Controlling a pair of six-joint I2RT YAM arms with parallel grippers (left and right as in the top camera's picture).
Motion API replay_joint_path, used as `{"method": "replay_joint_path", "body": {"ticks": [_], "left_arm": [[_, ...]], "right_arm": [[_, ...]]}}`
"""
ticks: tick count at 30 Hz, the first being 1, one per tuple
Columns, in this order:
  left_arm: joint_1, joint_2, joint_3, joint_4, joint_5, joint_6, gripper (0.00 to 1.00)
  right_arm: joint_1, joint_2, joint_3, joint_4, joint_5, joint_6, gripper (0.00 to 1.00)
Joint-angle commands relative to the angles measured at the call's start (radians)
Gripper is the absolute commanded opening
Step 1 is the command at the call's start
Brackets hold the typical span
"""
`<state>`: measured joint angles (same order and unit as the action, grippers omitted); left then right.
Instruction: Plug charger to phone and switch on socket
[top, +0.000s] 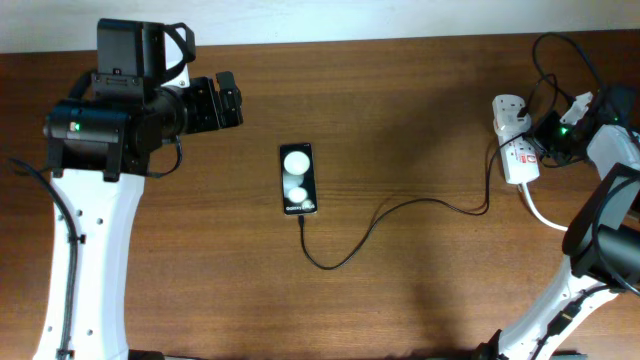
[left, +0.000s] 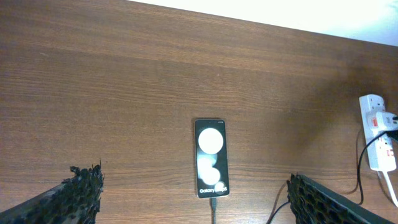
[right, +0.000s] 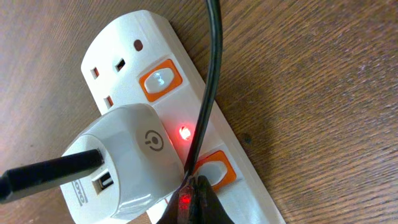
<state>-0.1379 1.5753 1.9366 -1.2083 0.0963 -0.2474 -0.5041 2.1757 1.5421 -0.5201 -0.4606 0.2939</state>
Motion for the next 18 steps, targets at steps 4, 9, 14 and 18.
{"method": "replay_joint_path", "body": {"ticks": [4, 9, 14, 18], "left_arm": [[0.003, -0.009, 0.009, 0.001, -0.008, 0.005, 0.99], [0.003, -0.009, 0.009, 0.001, -0.008, 0.005, 0.99], [0.003, -0.009, 0.009, 0.001, -0.008, 0.005, 0.99], [0.003, -0.009, 0.009, 0.001, -0.008, 0.005, 0.99]], "right_arm": [[-0.065, -0.012, -0.002, -0.105, -0.130, 0.037, 0.04], [-0.127, -0.203, 0.001, -0.163, -0.107, 0.035, 0.04], [-0.089, -0.413, 0.001, -0.202, -0.112, 0.021, 0.04], [-0.013, -0.547, 0.001, -0.234, -0.111, -0.047, 0.04]]}}
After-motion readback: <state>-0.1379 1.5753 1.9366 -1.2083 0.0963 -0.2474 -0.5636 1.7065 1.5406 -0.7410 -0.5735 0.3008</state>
